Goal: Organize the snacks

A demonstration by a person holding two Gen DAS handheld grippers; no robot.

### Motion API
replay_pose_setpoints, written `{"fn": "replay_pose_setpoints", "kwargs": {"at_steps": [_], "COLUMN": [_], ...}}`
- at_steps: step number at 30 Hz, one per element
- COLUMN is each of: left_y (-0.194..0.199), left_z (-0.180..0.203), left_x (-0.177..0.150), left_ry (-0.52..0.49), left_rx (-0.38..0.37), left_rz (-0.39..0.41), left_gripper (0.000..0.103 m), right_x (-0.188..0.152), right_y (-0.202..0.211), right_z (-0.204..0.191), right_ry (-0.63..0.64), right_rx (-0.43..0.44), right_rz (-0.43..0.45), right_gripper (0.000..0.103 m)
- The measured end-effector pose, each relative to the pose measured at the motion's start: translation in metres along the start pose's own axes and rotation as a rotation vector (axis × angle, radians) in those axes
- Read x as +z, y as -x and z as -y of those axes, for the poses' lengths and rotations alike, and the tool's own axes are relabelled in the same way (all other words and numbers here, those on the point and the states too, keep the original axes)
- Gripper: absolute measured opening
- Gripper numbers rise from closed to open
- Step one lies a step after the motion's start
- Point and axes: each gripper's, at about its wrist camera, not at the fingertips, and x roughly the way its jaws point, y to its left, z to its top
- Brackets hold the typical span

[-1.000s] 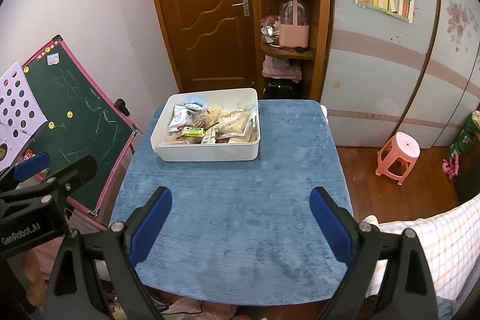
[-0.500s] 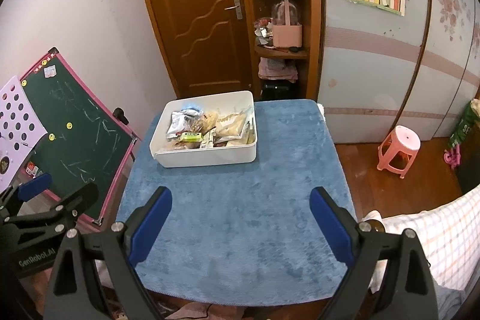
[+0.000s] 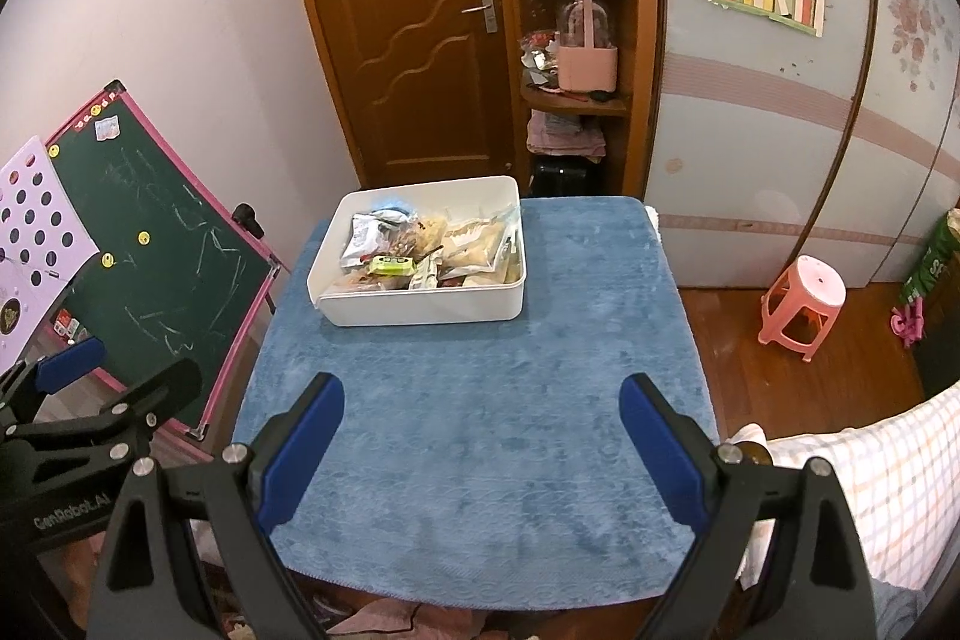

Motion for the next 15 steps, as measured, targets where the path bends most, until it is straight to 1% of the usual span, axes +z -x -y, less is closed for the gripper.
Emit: {"fn": "replay_pose_setpoints", "kwargs": {"at_steps": [15], "left_y": [-0.0069], "left_z": [0.0001], "left_x": [-0.0008], "left_ry": [0.001], "left_rx": [-0.016], "left_rz": [-0.020], "left_gripper": [0.102], "right_x": [-0.0003], "right_y": [-0.0062], "right_z": [0.0016], "right_ry": [-0.007], "right_rx": [0.001], "right_rz": [-0.011], "right_gripper": [0.094]}}
